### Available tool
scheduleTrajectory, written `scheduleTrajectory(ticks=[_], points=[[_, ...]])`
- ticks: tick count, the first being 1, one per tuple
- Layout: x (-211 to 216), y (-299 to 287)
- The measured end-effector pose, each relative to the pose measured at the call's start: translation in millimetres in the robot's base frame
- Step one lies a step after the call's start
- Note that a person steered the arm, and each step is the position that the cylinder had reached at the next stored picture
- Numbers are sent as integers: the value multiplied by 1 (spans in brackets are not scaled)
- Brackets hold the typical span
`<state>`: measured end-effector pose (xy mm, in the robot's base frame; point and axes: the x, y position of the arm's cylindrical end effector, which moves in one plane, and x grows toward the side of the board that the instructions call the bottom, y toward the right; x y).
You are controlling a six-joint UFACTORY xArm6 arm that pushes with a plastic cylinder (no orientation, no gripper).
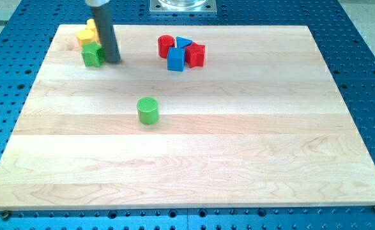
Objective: Move the yellow heart into the yellow hexagon
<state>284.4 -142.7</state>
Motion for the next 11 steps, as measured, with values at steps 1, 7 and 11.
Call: scheduleTrajectory(ticks=[1,7,11], points=[[-64,12],[-62,-118],[31,-126]])
